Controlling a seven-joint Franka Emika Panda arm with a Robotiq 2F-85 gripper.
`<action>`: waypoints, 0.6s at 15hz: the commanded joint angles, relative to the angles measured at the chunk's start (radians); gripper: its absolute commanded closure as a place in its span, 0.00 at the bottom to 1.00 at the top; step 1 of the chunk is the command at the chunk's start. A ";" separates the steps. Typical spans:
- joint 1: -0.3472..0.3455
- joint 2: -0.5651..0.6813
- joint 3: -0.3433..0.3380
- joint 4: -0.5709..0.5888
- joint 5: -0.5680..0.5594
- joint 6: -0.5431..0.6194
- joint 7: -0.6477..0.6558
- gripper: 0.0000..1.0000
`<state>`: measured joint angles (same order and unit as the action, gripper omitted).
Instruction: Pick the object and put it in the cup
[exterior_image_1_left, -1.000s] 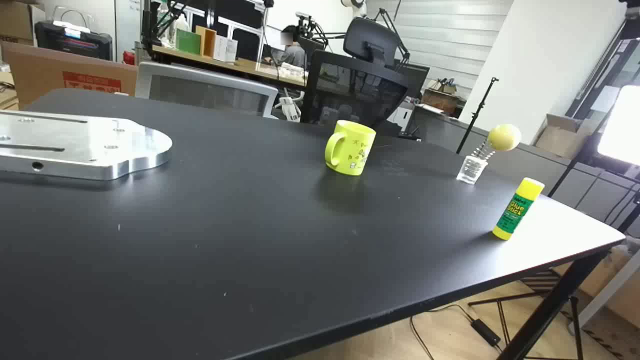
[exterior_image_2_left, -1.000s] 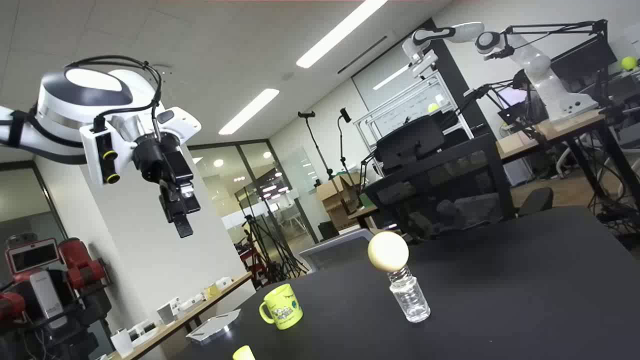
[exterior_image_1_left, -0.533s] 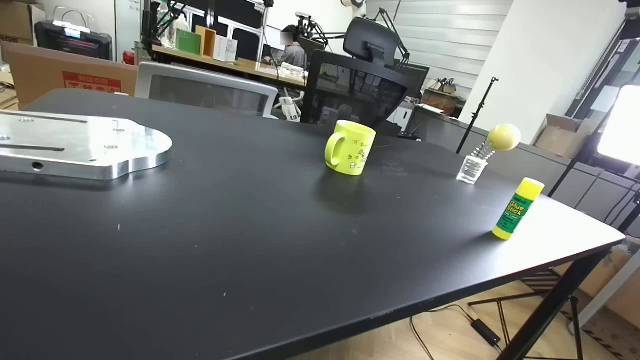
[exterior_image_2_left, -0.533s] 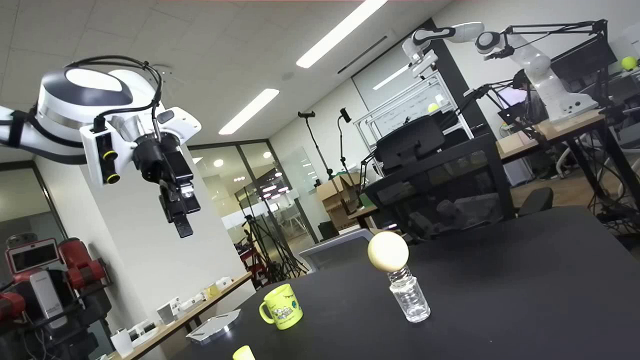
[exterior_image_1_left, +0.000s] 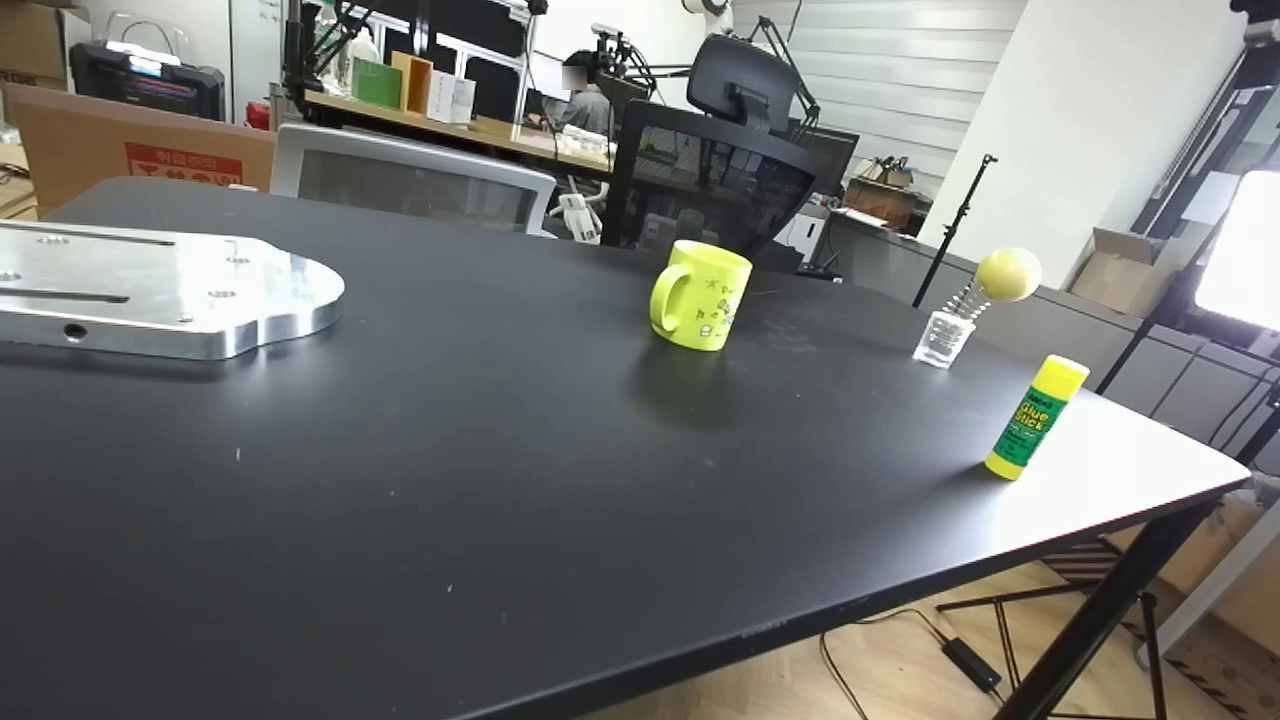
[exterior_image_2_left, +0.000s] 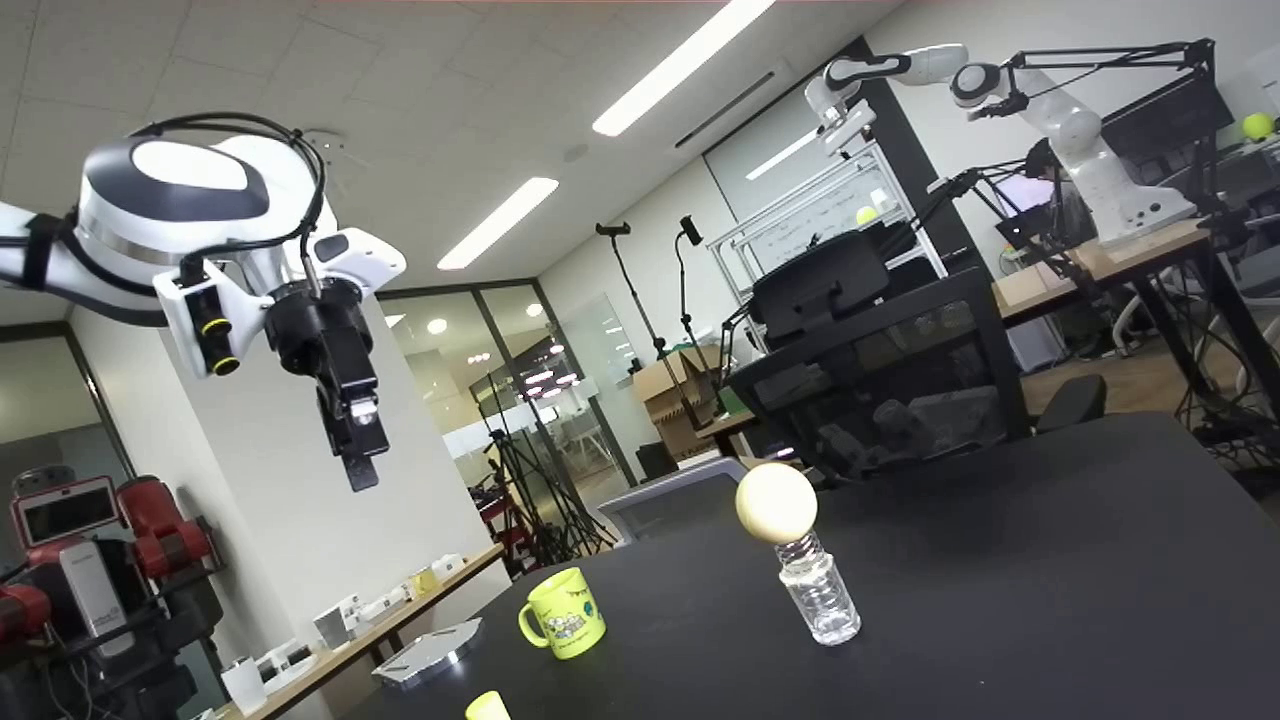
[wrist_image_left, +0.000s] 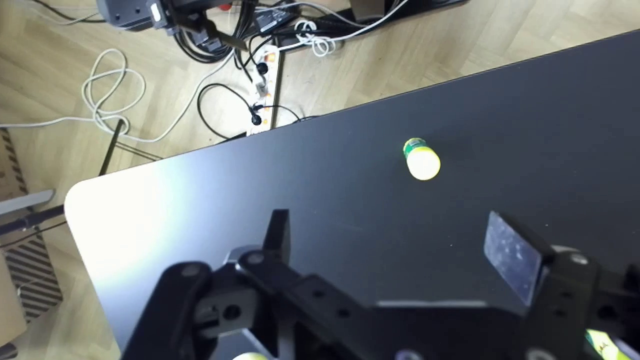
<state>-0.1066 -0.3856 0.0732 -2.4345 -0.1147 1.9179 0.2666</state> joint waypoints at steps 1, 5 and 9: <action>0.006 -0.004 -0.041 -0.059 0.104 0.054 0.084 0.00; -0.021 -0.008 -0.057 -0.147 0.155 0.171 0.148 0.00; -0.039 0.013 -0.040 -0.234 0.131 0.338 0.219 0.00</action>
<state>-0.1347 -0.3795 0.0188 -2.6184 0.0229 2.1680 0.4023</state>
